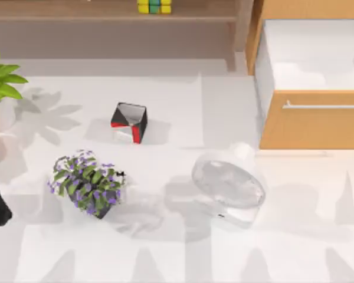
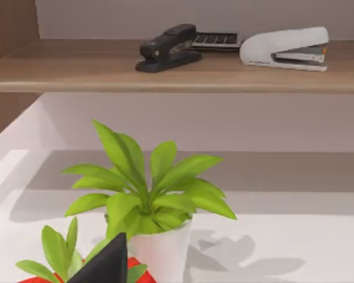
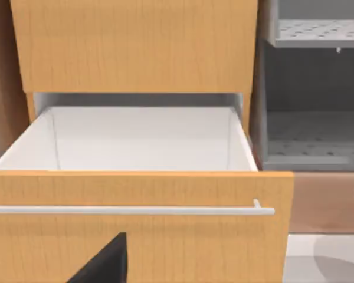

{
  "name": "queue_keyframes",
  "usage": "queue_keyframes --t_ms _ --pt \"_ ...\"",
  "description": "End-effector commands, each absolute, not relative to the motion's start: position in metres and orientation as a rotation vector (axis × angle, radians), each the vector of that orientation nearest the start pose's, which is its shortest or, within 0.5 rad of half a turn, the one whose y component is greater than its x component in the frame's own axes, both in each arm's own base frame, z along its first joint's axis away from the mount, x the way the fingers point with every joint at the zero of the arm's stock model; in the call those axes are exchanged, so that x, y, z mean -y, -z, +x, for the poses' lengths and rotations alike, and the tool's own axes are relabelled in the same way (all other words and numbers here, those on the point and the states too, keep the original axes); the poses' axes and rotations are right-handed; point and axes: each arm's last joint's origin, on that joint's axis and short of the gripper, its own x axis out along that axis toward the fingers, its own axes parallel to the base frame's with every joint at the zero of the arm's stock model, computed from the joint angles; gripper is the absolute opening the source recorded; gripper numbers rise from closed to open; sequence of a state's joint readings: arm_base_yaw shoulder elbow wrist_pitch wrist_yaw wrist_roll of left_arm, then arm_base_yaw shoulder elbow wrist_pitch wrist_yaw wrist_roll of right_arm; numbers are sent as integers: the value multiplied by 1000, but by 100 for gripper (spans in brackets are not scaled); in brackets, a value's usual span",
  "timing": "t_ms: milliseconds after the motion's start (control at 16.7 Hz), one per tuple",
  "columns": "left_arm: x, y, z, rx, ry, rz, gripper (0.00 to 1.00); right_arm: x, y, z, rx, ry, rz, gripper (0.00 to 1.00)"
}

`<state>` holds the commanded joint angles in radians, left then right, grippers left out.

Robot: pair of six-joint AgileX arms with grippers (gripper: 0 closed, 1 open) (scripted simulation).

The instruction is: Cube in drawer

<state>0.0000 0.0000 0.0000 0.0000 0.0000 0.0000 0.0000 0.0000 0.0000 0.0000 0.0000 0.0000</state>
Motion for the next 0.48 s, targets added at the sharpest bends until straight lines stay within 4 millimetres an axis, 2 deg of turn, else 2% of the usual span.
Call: queue_keyframes --t_ms 120,240,360,480 --pt "1 -160 106 0 0 0 100 1 -160 106 0 0 0 100" --pt "1 -160 106 0 0 0 100 -1 -170 106 26 -13 0 100" --pt "1 -160 106 0 0 0 100 -5 -193 107 77 -39 2 100" --pt "1 -160 106 0 0 0 100 -12 -224 111 136 -71 9 100"
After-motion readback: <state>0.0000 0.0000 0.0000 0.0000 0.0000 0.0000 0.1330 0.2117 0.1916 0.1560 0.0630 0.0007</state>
